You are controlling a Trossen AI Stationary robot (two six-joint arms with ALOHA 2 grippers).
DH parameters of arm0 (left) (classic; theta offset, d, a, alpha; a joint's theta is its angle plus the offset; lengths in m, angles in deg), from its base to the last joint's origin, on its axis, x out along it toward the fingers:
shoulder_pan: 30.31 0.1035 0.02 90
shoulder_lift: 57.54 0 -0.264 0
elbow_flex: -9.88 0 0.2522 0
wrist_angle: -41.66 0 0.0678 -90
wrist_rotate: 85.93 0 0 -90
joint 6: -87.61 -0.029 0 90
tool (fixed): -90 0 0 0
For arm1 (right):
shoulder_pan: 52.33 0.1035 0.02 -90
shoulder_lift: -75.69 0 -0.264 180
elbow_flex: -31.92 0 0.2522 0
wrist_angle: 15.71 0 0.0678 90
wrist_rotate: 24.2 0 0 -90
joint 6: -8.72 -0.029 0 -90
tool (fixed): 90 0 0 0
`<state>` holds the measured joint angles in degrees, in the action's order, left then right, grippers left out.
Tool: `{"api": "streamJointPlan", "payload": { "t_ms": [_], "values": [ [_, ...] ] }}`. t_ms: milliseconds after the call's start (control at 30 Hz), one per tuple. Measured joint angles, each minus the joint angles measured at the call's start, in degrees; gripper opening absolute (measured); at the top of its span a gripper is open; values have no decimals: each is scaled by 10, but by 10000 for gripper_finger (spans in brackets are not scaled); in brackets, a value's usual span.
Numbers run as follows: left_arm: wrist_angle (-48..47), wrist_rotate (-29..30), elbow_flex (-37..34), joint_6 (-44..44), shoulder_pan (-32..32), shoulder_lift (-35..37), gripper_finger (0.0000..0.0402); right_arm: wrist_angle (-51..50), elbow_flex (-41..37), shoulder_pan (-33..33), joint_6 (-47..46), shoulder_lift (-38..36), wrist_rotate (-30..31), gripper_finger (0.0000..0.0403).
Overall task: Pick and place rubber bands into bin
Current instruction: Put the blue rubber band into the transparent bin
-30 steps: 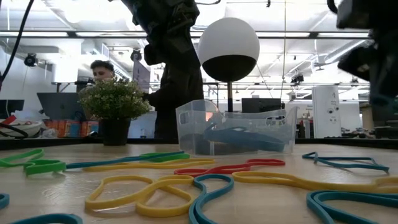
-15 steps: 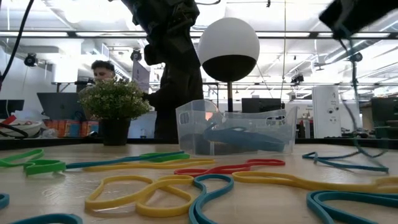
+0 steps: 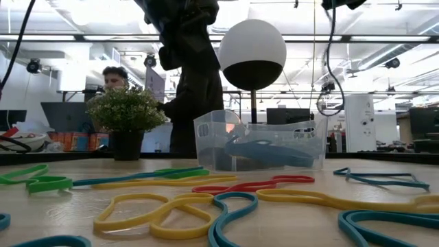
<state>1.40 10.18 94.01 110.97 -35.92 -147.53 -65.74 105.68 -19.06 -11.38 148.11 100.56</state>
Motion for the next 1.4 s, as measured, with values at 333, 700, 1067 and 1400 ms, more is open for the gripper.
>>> {"api": "streamJointPlan", "payload": {
  "t_ms": [333, 700, 1067, 1400],
  "values": [
    [0, -2, 0, 38, -1, 1, 109, 11, 4, -49, 29, 0, 0, 8],
    [9, -33, 0, 30, -19, 11, 109, 88, 3, -95, 101, 0, -1, 9],
    [35, -31, 1, -46, -48, 56, 109, 105, -6, -147, 122, 1, -1, 9],
    [40, -31, 1, -43, -72, 83, 109, 117, -42, -197, 101, 6, -3, 8]
  ]
}}
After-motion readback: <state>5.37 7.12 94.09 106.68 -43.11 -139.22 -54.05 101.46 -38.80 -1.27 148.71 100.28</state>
